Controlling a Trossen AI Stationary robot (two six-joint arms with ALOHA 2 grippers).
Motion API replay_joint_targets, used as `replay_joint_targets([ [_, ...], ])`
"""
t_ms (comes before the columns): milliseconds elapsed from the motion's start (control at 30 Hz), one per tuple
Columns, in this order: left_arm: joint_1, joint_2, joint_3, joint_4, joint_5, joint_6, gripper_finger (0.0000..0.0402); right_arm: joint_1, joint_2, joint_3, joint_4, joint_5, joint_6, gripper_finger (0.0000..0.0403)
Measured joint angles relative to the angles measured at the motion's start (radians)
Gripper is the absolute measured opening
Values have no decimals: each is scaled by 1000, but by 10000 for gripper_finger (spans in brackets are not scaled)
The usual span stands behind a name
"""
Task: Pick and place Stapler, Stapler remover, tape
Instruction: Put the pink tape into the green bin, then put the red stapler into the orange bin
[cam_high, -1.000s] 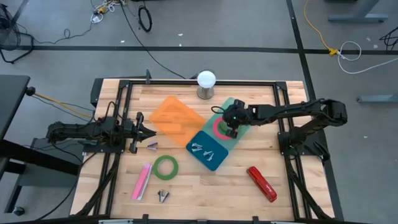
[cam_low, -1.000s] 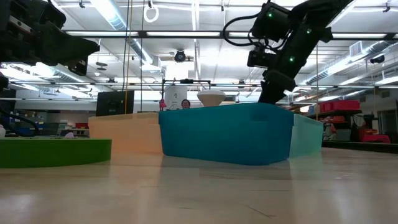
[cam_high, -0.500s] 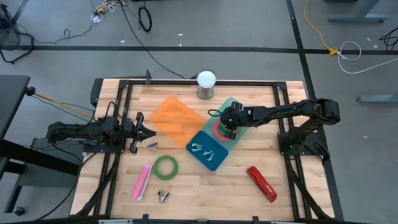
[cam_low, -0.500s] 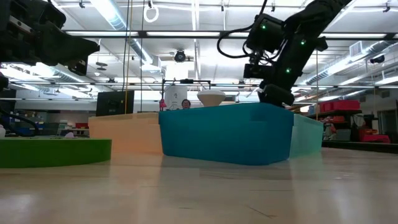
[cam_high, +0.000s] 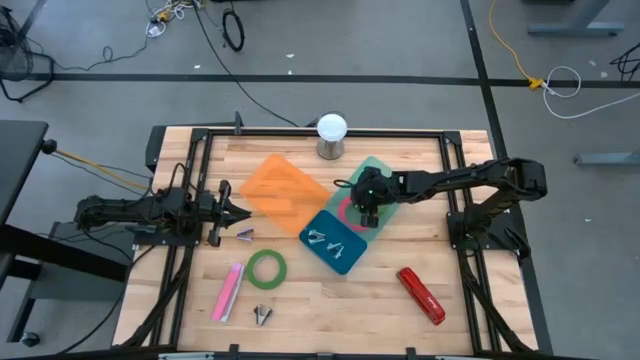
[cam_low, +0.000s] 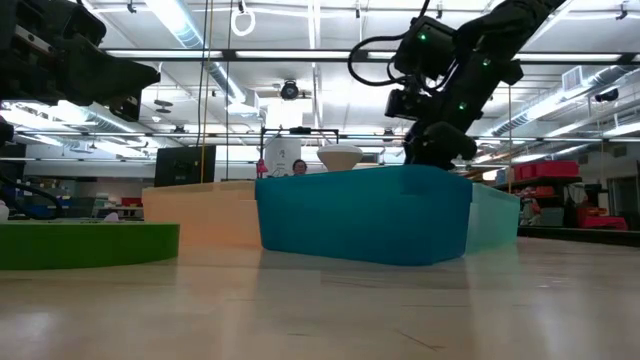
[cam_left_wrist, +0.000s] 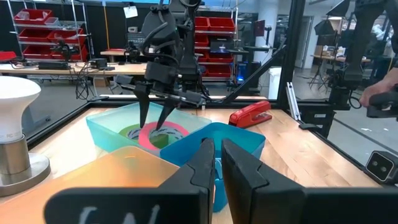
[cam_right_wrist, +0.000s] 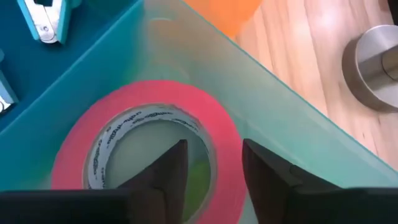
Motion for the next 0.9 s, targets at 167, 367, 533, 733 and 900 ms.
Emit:
replay_joint_targets([
  [167, 0, 0, 0, 0, 0, 0, 32, 0, 0, 0, 4, 16, -2, 190],
  [367, 0, 0, 0, 0, 0, 0, 32, 1, -25, 0, -7, 29, -1, 229],
  [533, 0, 0, 0, 0, 0, 0, 32, 32, -64, 0, -13, 18, 1, 237],
  [733, 0, 0, 0, 0, 0, 0, 32, 109, -108, 0, -18, 18, 42, 237],
  [900, 0, 0, 0, 0, 0, 0, 32, 198, -131, 0, -19, 17, 112, 237],
])
